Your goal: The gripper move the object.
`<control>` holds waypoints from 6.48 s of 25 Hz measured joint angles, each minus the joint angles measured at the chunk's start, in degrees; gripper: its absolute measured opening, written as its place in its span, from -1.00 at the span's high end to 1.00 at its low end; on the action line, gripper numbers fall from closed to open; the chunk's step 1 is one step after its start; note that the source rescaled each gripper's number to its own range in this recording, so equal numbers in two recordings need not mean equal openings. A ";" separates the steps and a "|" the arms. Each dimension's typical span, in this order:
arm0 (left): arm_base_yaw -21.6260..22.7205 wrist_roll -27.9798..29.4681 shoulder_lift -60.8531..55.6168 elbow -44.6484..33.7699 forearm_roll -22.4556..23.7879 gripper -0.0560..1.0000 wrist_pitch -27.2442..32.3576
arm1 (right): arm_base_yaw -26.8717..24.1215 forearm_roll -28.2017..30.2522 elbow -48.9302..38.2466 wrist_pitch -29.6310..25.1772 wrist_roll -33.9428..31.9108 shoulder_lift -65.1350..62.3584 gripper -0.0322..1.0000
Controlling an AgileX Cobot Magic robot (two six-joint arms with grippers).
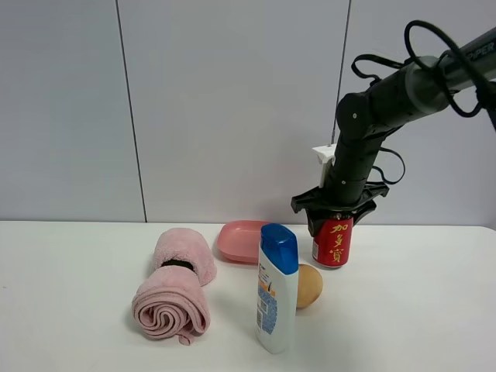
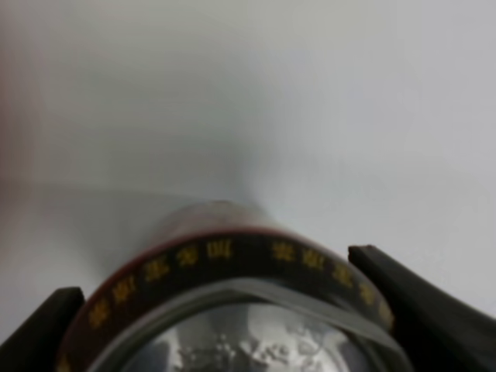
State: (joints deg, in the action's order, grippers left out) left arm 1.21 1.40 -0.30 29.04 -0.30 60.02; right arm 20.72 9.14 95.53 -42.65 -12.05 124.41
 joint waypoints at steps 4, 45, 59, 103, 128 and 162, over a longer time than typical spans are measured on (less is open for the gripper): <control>0.00 0.00 0.00 0.00 0.00 -1.00 0.00 | 0.00 -3.14 -0.02 -3.07 4.83 -6.35 0.94; 0.00 0.00 0.00 0.00 0.00 -1.00 0.00 | 31.12 -23.16 35.08 -6.96 43.31 13.84 0.94; 0.00 0.00 0.00 0.00 0.00 -1.00 0.00 | 31.32 -21.26 35.16 -5.10 42.95 18.52 0.94; 0.00 0.00 0.00 0.00 0.00 -1.00 0.00 | 32.24 -21.94 35.16 -7.54 48.62 20.98 0.94; 0.00 0.00 0.00 0.00 0.00 -1.00 0.00 | 32.76 -21.97 35.22 -5.94 48.62 21.23 0.52; 0.00 0.00 0.00 0.00 0.00 -1.00 0.00 | 27.68 14.90 35.01 -26.24 28.16 -20.62 -0.87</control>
State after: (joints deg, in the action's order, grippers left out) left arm 1.21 1.40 -0.30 29.04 -0.30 60.02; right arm 48.40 24.04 130.54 -68.89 16.10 103.79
